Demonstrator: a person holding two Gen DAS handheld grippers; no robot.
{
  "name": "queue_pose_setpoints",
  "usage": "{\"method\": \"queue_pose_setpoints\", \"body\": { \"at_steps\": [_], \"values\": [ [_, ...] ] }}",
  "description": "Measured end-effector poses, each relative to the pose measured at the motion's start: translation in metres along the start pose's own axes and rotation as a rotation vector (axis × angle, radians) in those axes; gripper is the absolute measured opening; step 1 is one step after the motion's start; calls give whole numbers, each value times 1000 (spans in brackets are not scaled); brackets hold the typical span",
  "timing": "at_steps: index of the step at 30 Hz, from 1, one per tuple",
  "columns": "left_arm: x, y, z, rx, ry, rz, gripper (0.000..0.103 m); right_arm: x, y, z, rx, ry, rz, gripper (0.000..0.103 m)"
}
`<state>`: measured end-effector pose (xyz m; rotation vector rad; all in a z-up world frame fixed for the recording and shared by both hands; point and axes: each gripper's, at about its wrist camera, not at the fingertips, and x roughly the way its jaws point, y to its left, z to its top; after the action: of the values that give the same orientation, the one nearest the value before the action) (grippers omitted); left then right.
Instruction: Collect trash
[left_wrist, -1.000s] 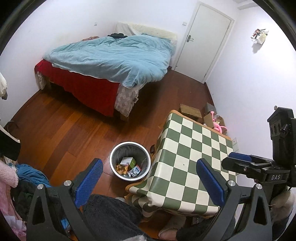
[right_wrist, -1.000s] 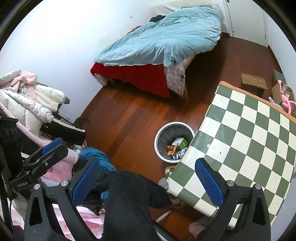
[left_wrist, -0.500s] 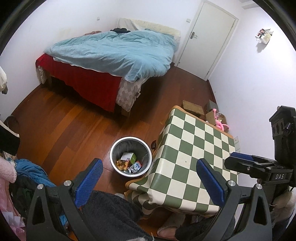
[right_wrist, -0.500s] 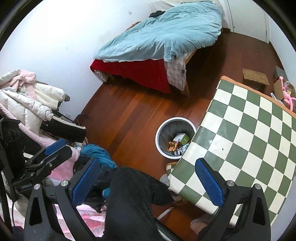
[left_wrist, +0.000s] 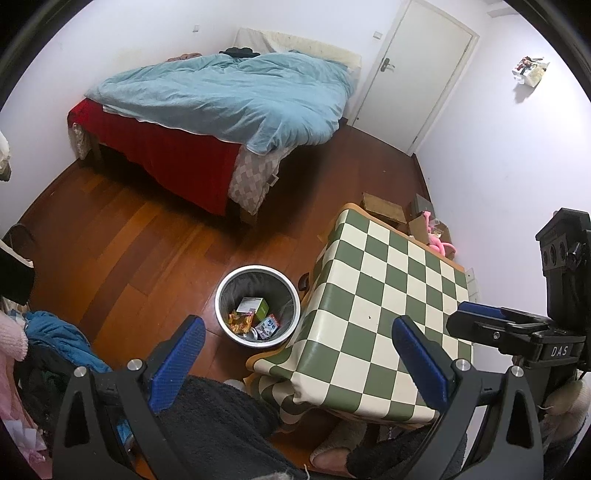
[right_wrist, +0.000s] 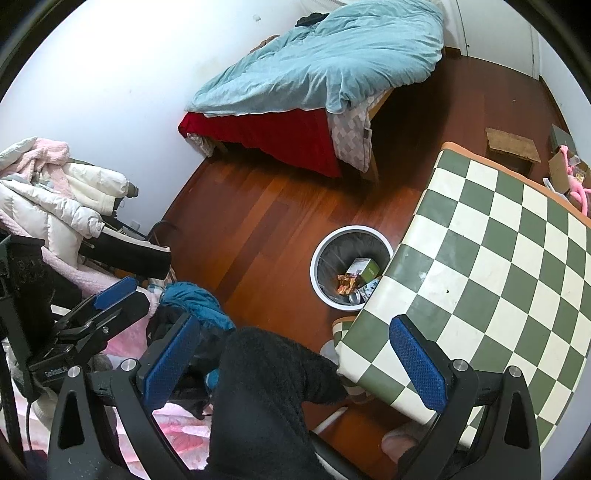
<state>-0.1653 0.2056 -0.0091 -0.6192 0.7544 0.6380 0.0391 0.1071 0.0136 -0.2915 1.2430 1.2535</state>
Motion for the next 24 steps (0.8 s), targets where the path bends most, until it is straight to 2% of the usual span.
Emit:
{"method": "queue_pose_setpoints", "body": {
  "at_steps": [24],
  "values": [
    [2, -4, 2, 4, 0, -8, 103, 3, -3, -1, 0, -4, -3, 103]
  ]
}}
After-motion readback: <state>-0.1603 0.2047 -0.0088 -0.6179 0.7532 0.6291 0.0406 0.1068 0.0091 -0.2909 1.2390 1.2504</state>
